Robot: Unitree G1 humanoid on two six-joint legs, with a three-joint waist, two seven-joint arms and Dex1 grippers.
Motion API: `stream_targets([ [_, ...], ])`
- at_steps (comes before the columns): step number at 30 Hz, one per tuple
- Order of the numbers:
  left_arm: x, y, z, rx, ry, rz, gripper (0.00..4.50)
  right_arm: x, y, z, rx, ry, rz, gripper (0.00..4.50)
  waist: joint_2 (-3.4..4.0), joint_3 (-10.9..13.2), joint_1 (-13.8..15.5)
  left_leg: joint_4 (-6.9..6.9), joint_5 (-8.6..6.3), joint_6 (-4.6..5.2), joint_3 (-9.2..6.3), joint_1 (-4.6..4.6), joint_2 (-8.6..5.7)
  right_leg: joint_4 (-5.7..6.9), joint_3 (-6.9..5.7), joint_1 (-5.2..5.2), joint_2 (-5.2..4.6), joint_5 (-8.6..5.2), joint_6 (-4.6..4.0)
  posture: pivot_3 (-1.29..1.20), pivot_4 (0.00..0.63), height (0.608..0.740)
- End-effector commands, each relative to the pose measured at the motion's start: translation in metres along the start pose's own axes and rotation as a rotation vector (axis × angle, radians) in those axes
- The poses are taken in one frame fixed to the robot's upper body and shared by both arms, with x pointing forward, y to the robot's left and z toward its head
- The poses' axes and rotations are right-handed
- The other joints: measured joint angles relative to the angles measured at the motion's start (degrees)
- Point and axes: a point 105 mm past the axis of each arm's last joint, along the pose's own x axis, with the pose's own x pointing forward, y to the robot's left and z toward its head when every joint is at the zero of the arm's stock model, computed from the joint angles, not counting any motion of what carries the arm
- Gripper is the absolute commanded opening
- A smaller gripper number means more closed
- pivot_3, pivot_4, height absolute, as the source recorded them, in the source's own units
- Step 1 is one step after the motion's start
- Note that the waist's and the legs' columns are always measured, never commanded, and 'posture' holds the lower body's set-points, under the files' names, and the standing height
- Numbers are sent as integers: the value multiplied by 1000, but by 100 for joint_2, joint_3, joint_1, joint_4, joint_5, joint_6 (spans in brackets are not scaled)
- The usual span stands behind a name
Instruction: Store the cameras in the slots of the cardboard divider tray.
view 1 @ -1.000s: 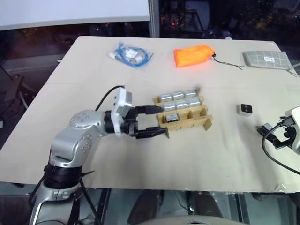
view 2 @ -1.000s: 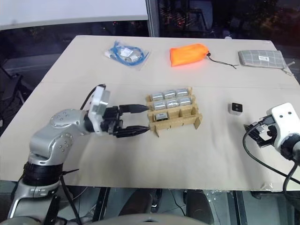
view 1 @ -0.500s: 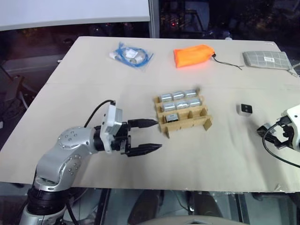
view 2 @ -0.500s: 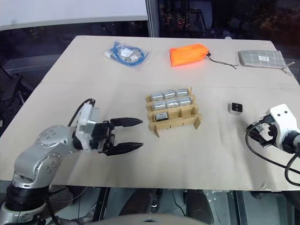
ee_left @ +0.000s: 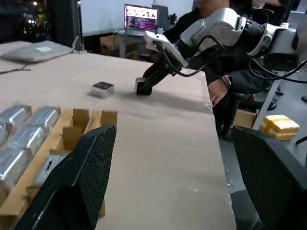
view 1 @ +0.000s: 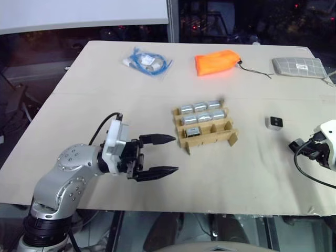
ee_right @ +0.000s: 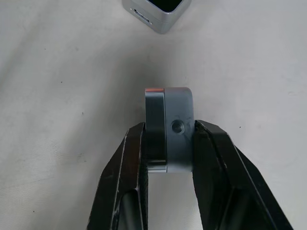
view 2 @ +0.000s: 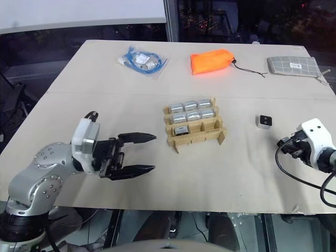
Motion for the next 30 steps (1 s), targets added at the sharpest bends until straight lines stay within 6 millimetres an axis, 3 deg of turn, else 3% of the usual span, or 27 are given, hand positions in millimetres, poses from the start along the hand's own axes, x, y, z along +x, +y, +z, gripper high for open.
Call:
stream_targets([
  [1, 1, -5, 13, 66, -37, -21, 3967, -5, 1, 27, -82, -84, 0, 707, 0, 0, -2, 0, 0, 0, 0, 0, 0, 0, 0, 0, 0, 0, 0, 0, 150, 740],
  [9, -4, -5, 3, 37, -30, 39, 3967, -2, 83, 122, -374, -468, 315, 707, 4, -1, -137, -1, 0, 0, 5, 1, 7, -1, 4, -1, 6, 0, 1, 0, 150, 740],
  [13, -4, -6, 1, 40, -35, 82, 3967, 12, 126, 151, -630, -590, 477, 707, 1, -1, -149, 0, 0, 0, 3, 0, 5, -3, 2, -2, 3, 0, 0, 0, 150, 740],
  [18, -11, -9, 2, 49, -15, 141, 3967, 30, 149, 154, -827, -622, 619, 707, 0, 0, -119, 0, 3, -7, -6, -2, 3, -6, -6, -2, 2, 1, -1, 0, 150, 740],
  [24, -22, -15, -1, 35, 3, 242, 3967, 43, 171, 156, -908, -652, 725, 707, 1, 0, -157, -9, 3, -9, -3, -2, 3, -4, 2, -12, 2, 2, -2, 0, 150, 740],
  [30, -29, -22, -3, 26, 16, 325, 3967, 52, 180, 156, -934, -659, 774, 707, 2, 0, -143, -14, 2, -8, -3, -1, 2, -4, 2, -13, 1, 2, -3, 0, 150, 740],
])
